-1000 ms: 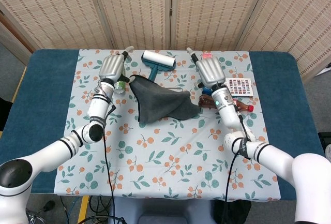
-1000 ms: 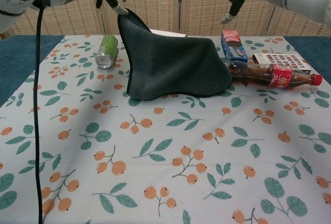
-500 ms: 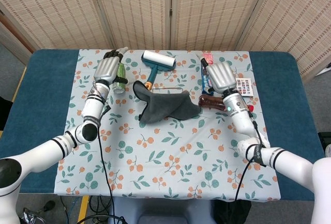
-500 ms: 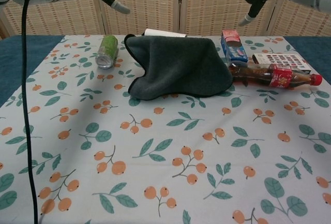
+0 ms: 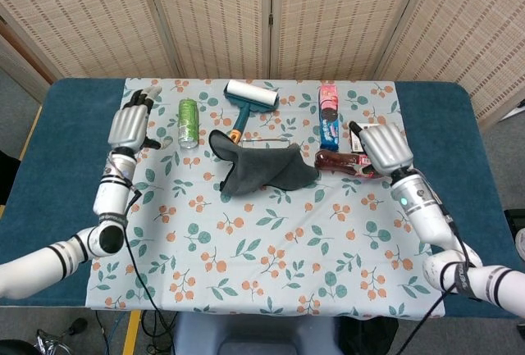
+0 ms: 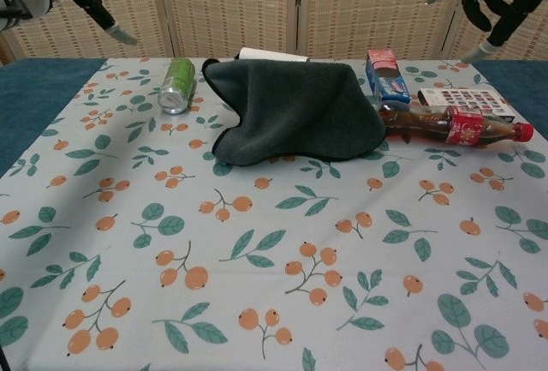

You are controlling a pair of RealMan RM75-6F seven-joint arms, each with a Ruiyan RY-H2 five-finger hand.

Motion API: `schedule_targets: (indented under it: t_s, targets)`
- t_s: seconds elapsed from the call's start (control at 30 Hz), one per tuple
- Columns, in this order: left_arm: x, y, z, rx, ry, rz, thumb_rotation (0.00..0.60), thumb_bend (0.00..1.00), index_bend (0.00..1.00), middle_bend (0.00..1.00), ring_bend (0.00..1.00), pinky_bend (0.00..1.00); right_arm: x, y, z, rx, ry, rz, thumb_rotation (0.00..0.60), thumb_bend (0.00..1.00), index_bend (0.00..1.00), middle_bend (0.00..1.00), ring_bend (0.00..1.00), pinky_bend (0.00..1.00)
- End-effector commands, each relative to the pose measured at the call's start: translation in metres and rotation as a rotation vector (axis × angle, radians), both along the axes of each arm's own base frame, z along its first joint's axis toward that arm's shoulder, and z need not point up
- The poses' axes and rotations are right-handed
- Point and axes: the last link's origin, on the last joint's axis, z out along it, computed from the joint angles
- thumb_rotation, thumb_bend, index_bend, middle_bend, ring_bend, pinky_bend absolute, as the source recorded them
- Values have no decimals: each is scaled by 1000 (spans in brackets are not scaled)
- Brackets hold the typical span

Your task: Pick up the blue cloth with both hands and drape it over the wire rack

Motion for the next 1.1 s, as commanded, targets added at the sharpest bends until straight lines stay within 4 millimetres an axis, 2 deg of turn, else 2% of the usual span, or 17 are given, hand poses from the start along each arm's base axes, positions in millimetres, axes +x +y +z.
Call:
schedule_targets:
  t_s: [0.03, 0.1, 0.17, 0.33, 0.6, 0.83, 1.1]
  targets:
    - [-41, -42, 14, 14, 63, -15, 600, 112, 79, 73, 46, 182, -19, 31, 11, 16, -40, -12, 600, 161, 381, 620, 621, 745]
    - [-55, -59, 18, 16, 90, -17, 600, 112, 81, 78, 46, 182, -28, 44, 17, 10, -43, -7, 600, 220, 406, 609, 591, 673]
    - [-69, -78, 22, 22, 108, -12, 600, 112, 83, 79, 47, 182, -40, 60, 22, 2, -47, -9, 600, 250, 412, 600, 568, 651]
    - [-97, -123, 36, 6, 126, 36, 600, 112, 89, 80, 53, 182, -64, 96, 31, -34, -56, -9, 600, 253, 413, 594, 555, 649]
    - [-129, -183, 52, 84, 121, 62, 600, 112, 89, 80, 54, 182, -99, 149, 42, -97, -79, -73, 600, 253, 426, 593, 555, 649]
    - [-142, -224, 55, 112, 90, 70, 600, 111, 97, 82, 54, 182, -116, 182, 40, -120, -137, -149, 600, 254, 454, 593, 555, 631]
    - [-146, -251, 57, 124, 87, 87, 600, 112, 98, 83, 54, 182, -118, 203, 43, -138, -124, -147, 600, 254, 469, 593, 555, 624]
